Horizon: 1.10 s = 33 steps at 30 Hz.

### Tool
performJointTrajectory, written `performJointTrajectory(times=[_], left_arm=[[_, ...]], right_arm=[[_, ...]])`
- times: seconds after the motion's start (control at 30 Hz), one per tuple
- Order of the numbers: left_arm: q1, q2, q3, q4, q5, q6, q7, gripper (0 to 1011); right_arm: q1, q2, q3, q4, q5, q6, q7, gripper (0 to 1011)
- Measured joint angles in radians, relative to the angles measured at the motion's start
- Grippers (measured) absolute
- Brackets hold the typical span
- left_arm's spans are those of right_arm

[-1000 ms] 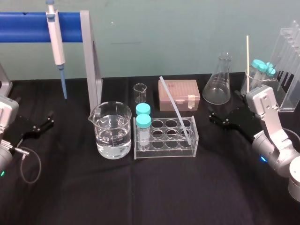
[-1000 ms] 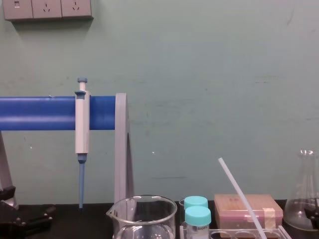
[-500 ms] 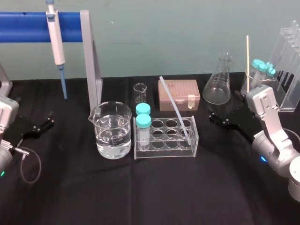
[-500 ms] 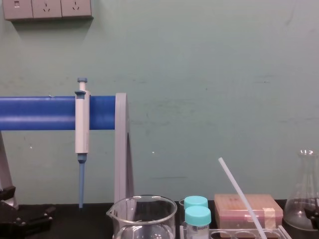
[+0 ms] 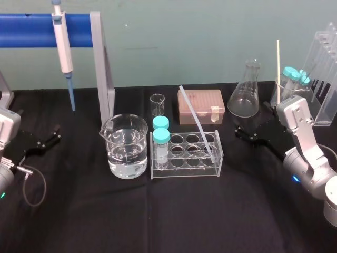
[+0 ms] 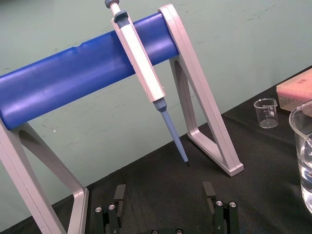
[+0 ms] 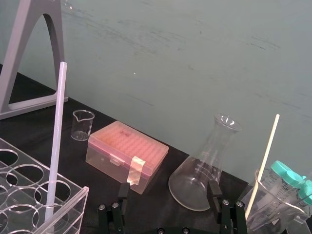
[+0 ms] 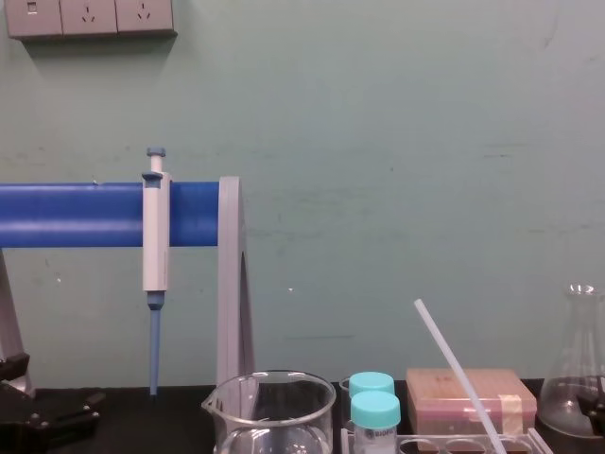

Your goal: Pick up the stirring rod with one hand, then place it down.

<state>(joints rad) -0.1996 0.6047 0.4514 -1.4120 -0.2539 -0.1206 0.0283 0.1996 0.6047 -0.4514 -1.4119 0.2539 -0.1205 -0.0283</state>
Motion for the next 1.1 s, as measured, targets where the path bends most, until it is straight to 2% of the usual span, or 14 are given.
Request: performJointTrajectory(times=[0.33, 0.57, 0.77, 1.1], left_arm=[[0.0, 0.0, 0.0, 0.0, 0.0, 0.0, 0.0, 1000], [0.0, 0.0, 0.0, 0.0, 0.0, 0.0, 0.0, 1000], [0.0, 0.0, 0.0, 0.0, 0.0, 0.0, 0.0, 1000], [0.0, 0.0, 0.0, 0.0, 0.0, 0.0, 0.0, 1000]], right_arm=[[-0.001, -0.001, 0.003, 0.0, -0.001, -0.003, 0.003, 1003], [-0.016, -0.002, 0.027, -0.026, 0.002, -0.041, 0.041, 1003], [-0.005, -0.001, 0.031, -0.03, 0.019, -0.097, 0.13, 1003], [0.081, -0.032, 0.01, 0.036, 0.057, -0.149, 0.319, 1003]])
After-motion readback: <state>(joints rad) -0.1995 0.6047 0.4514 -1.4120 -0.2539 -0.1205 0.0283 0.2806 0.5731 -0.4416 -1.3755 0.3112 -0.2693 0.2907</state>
